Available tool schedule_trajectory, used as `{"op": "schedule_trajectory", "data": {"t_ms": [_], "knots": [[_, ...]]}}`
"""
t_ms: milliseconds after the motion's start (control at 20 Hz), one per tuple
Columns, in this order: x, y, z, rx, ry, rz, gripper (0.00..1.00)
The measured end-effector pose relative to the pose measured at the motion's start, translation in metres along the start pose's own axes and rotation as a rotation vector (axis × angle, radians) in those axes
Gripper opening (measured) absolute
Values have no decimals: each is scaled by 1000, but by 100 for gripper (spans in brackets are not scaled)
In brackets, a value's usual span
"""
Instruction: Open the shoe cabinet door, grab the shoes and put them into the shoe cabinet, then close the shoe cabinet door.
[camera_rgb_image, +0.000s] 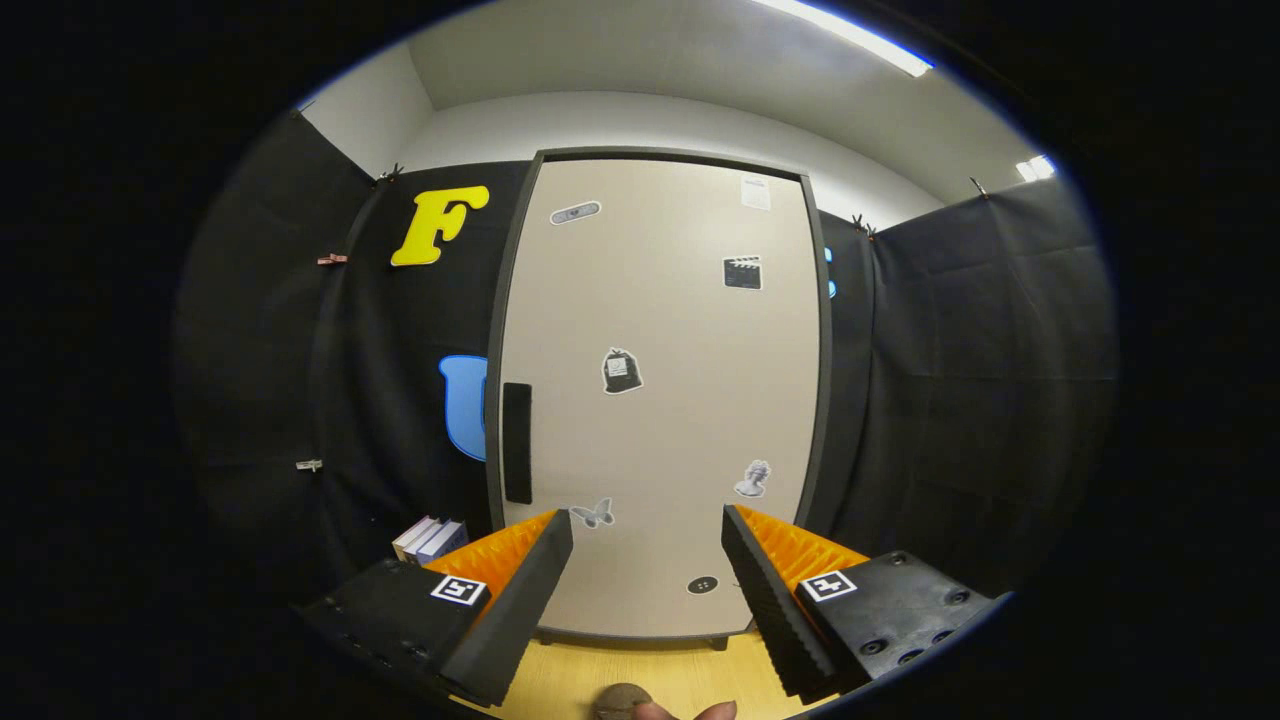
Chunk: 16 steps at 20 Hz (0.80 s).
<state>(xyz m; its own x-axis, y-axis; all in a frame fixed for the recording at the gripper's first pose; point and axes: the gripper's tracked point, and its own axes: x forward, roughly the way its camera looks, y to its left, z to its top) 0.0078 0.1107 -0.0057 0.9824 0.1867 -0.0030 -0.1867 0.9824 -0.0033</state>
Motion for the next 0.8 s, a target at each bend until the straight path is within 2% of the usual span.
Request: {"op": "schedule_trajectory", "data": {"t_ms": [350, 750, 800], "knots": [[50, 65, -13, 41, 52, 67, 98], [126, 104, -20, 81, 48, 70, 97], [137, 106, -22, 87, 53, 73, 92]]}}
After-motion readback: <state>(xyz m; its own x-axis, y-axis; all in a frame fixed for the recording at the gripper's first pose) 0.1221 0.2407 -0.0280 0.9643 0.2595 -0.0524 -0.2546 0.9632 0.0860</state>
